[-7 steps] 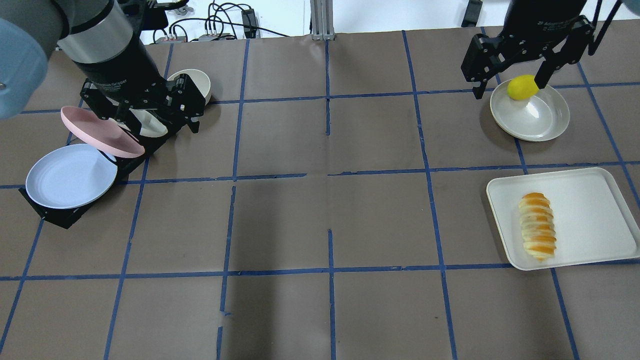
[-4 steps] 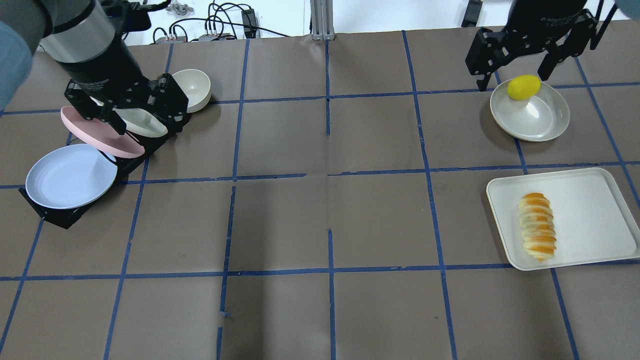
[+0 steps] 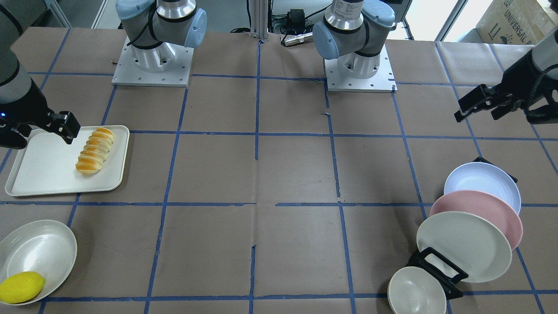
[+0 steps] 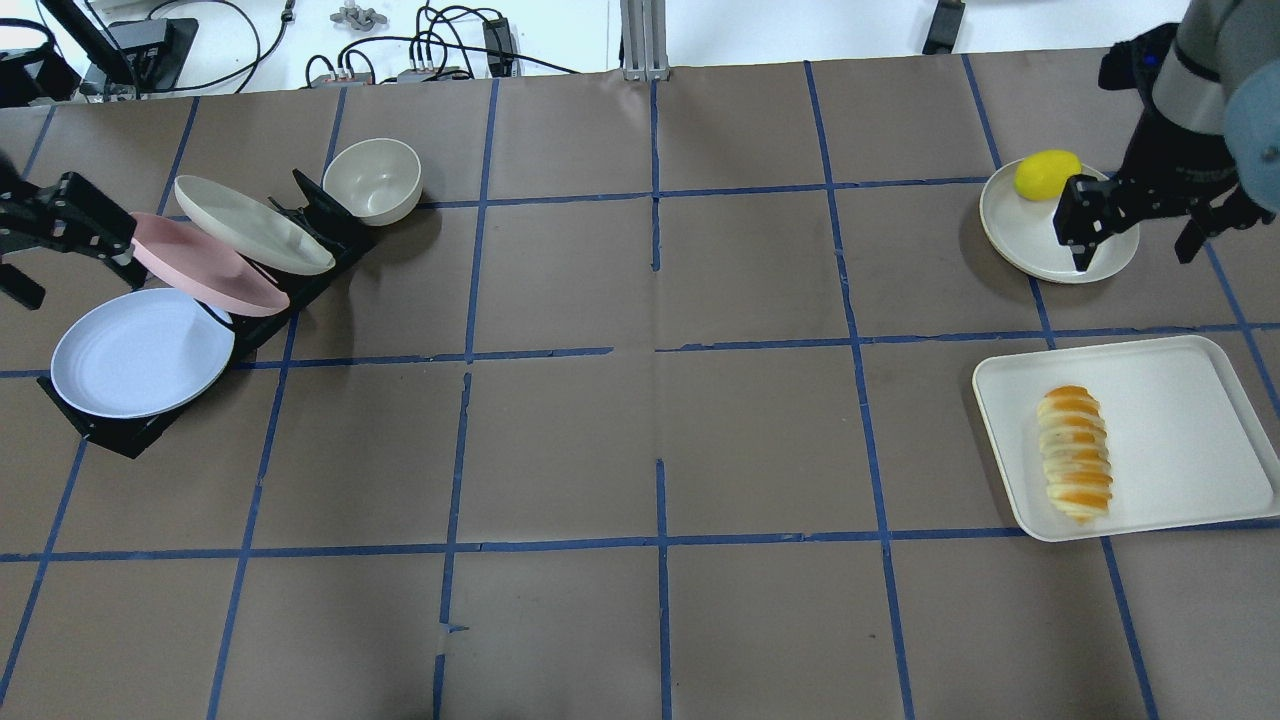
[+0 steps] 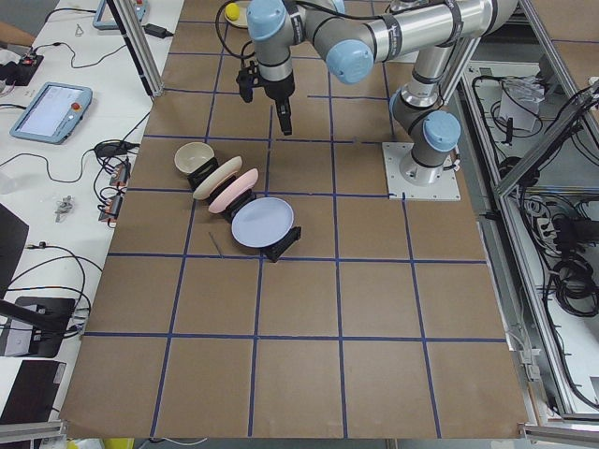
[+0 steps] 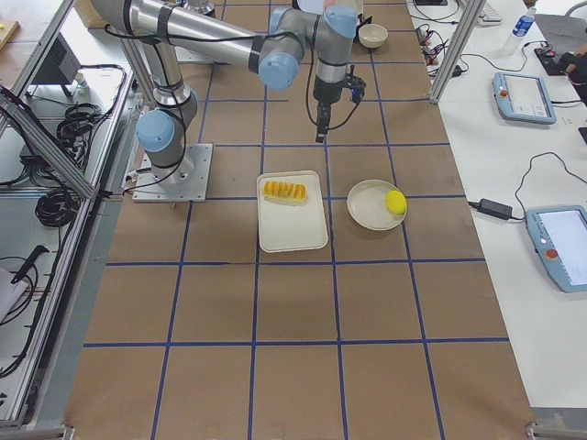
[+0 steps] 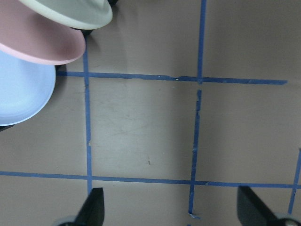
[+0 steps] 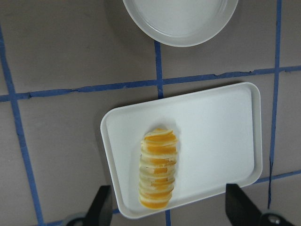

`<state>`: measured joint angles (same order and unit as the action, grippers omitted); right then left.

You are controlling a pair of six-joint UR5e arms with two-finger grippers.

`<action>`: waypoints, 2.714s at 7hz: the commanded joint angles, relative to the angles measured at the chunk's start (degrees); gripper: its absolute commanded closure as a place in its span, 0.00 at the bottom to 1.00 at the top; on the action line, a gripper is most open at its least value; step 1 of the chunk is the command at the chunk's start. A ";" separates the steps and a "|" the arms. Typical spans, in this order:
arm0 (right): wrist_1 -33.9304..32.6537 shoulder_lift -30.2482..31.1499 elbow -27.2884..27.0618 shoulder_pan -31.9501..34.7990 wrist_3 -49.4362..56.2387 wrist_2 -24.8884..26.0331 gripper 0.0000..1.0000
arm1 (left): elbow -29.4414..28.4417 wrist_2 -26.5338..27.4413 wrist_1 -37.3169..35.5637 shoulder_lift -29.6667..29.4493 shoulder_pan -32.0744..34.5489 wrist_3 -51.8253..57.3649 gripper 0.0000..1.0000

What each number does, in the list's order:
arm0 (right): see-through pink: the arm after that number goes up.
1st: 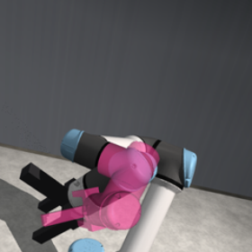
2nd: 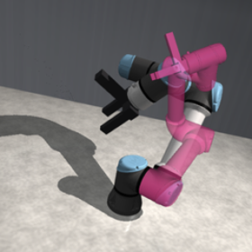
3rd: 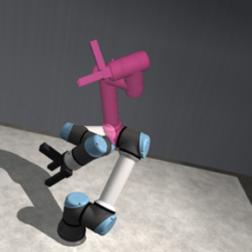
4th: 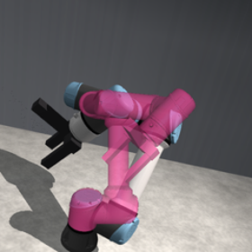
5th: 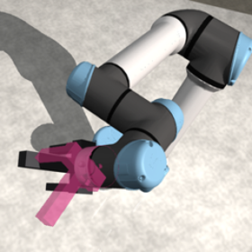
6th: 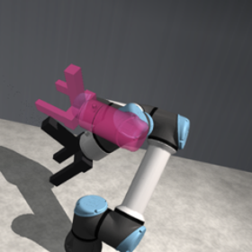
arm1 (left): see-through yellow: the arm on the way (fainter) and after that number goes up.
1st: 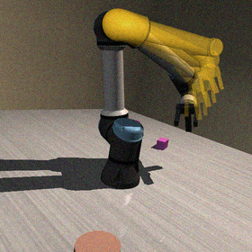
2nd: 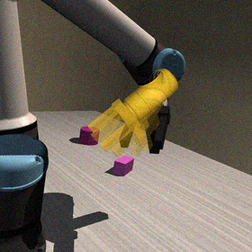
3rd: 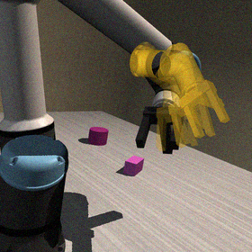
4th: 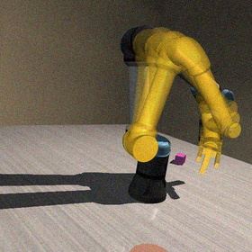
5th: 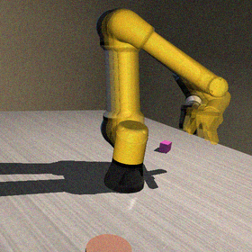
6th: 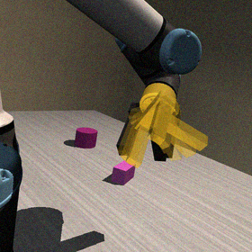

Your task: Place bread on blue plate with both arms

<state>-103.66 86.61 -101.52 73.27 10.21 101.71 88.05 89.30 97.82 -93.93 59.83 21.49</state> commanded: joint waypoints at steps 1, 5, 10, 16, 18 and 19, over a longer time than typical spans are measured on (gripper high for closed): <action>-23.49 -0.39 -17.93 -6.44 3.65 -5.69 0.13 | -1.48 -1.84 -0.26 -9.38 -11.01 9.74 0.00; -37.14 -5.66 -26.97 -9.89 7.19 -7.85 0.14 | -19.52 -1.85 -0.09 -34.14 -14.48 14.54 0.00; -34.87 -5.05 -31.81 -11.57 10.61 -7.50 0.23 | -26.53 -1.77 1.13 -42.57 -10.88 15.76 0.22; -21.56 6.51 -26.83 -11.57 14.31 -7.40 0.98 | -27.41 -0.18 6.67 -40.91 -10.88 15.95 0.78; -8.55 7.52 -12.73 -10.96 14.39 -7.67 0.97 | -27.41 -0.18 8.86 -39.85 -11.05 15.95 0.94; -2.05 6.39 -4.99 -10.78 14.92 -7.76 0.97 | -27.76 -0.18 10.36 -38.45 -11.05 15.95 0.95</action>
<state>-113.60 93.70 -115.84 62.19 24.68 94.08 60.56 89.12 106.38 -133.70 48.81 37.46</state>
